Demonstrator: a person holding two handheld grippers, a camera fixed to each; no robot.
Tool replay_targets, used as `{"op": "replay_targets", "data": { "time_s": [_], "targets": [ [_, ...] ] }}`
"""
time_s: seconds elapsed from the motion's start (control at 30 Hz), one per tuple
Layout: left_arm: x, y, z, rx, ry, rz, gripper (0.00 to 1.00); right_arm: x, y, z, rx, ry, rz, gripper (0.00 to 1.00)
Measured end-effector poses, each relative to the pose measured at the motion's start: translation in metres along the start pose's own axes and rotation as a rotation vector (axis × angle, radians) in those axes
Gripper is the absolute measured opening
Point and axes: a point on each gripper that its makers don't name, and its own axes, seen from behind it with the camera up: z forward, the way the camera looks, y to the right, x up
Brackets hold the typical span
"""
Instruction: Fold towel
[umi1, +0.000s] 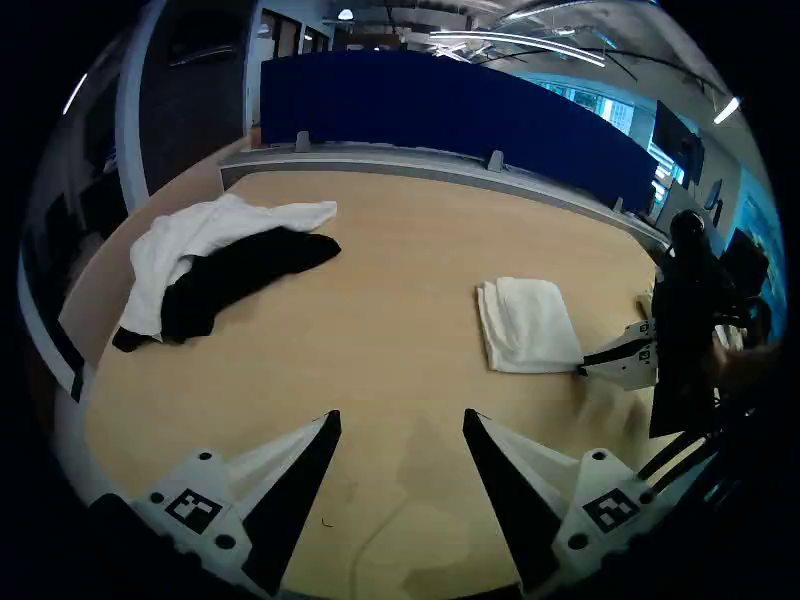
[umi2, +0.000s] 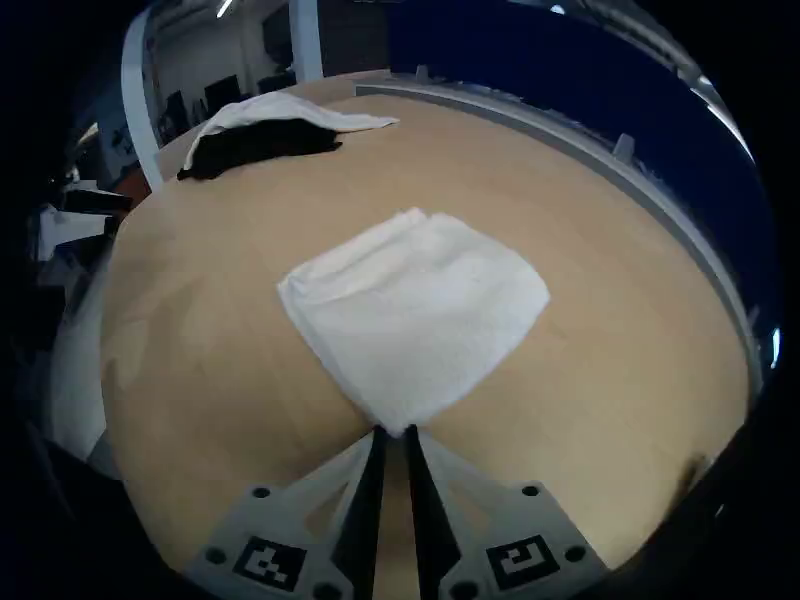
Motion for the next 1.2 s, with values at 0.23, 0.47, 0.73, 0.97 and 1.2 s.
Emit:
{"op": "replay_targets", "data": {
  "time_s": [0.23, 0.47, 0.73, 0.97, 1.2],
  "targets": [
    [0.000, -0.001, -0.001, 0.000, 0.001, -0.001, 0.90, 0.002, 0.003, 0.000, -0.009, 0.007, -0.009, 0.03],
    [0.002, 0.000, -0.001, -0.003, 0.002, 0.003, 0.91, 0.012, 0.005, -0.007, -0.019, 0.029, -0.037, 0.02],
    [0.007, 0.004, -0.001, -0.009, 0.011, 0.011, 0.90, 0.057, 0.013, -0.031, -0.041, 0.098, -0.077, 0.02],
    [0.019, 0.008, 0.001, -0.017, 0.031, 0.019, 0.90, 0.109, 0.019, -0.063, -0.058, 0.164, -0.113, 0.02],
    [0.029, 0.012, 0.002, -0.029, 0.050, 0.022, 0.90, 0.154, 0.022, -0.096, -0.061, 0.227, -0.131, 0.02]
  ]
}}
